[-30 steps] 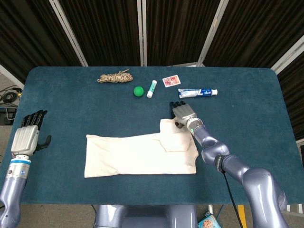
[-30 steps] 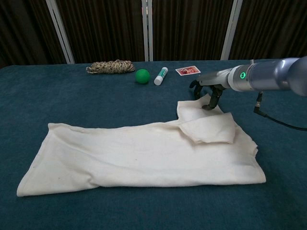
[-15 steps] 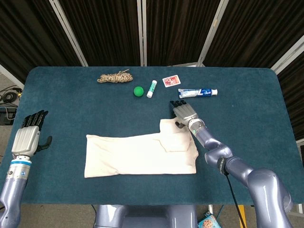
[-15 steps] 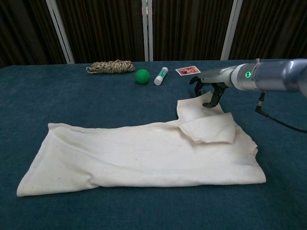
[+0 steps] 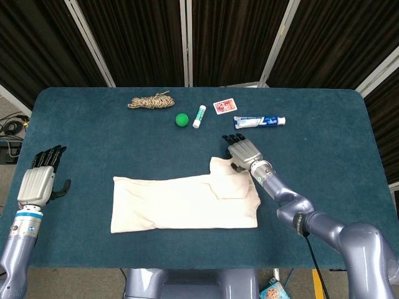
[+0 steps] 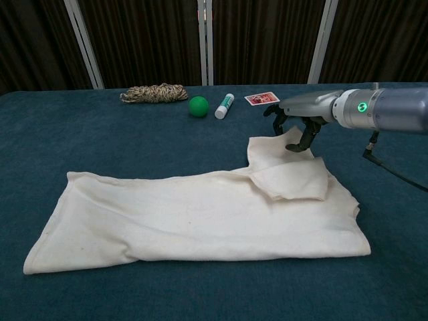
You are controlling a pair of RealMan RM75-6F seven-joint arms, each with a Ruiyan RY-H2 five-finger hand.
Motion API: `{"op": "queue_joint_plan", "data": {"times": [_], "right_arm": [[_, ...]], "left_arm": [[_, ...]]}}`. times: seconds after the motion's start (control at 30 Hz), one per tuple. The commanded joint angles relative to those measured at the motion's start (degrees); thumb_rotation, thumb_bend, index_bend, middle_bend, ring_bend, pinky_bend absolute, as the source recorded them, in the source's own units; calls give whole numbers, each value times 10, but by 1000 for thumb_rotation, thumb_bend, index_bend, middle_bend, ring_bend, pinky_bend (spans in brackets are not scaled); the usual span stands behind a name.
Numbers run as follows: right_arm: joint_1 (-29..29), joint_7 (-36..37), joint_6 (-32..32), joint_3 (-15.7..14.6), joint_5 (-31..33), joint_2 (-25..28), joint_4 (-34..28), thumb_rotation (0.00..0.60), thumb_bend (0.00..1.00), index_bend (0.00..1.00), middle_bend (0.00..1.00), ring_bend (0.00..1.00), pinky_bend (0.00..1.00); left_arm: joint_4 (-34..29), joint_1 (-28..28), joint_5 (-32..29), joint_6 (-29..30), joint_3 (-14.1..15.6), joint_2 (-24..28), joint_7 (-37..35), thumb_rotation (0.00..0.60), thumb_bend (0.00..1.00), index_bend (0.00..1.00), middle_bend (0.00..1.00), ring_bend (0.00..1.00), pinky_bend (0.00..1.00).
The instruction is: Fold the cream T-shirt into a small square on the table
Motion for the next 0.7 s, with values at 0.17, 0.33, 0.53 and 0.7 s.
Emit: {"op": "queue_joint_plan", "data": {"times": [0.17, 0.33, 0.53, 0.7], "right_arm": [[-32, -28, 56, -18, -21, 39, -71, 600, 367, 748, 40, 0, 1], [-52, -46, 90, -35, -41, 59, -108, 600, 366, 749, 40, 0, 2], [-68, -70, 126, -52, -65, 70, -134, 600, 366, 749, 43, 0, 4], [-79, -104, 155, -68, -92, 70, -148, 600, 366, 749, 46, 0, 5]], "left_arm": [[-5, 2, 5, 2, 2, 2, 0, 600, 461, 0, 0, 0, 0], [-9, 2, 7, 2, 4, 3, 1, 600, 461, 0, 0, 0, 0], [-11, 2, 7, 1, 5, 2, 4, 600, 461, 0, 0, 0, 0], [-13, 2, 8, 2, 5, 3, 5, 600, 461, 0, 0, 0, 0]]}}
